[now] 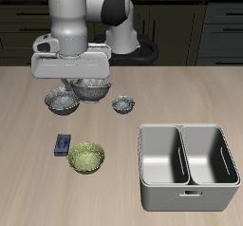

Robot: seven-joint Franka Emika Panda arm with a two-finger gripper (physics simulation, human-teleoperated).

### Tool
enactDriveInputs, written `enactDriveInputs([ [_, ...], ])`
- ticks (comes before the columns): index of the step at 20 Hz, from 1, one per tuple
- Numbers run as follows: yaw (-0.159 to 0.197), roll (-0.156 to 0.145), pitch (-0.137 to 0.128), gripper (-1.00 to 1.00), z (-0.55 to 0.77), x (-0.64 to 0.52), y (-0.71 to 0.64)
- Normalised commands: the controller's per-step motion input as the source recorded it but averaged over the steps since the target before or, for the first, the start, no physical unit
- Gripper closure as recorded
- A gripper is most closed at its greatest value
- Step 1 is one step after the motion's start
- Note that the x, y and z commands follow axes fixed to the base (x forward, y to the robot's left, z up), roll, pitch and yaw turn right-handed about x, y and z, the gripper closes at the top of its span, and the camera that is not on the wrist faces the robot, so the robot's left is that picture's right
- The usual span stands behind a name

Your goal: Stack middle-sized black bowl on the green bowl

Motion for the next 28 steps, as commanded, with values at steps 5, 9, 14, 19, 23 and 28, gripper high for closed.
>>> enactDriveInputs([
  [5, -0.012, -0.007, 0.000, 1.00, -0.04, 0.20, -0.31],
  [9, -0.015, -0.014, -0.008, 1.00, -0.03, 0.06, -0.18],
  [14, -0.003, -0.003, -0.003, 1.00, -0.10, 0.04, -0.12],
  [19, -0.011, -0.001, 0.006, 1.00, -0.19, 0.05, 0.00],
  [23, -0.007, -0.022, 0.035, 1.00, -0.31, 0.07, 0.00],
  [28, -0.012, -0.024, 0.019, 1.00, -0.30, 0.07, -0.07],
])
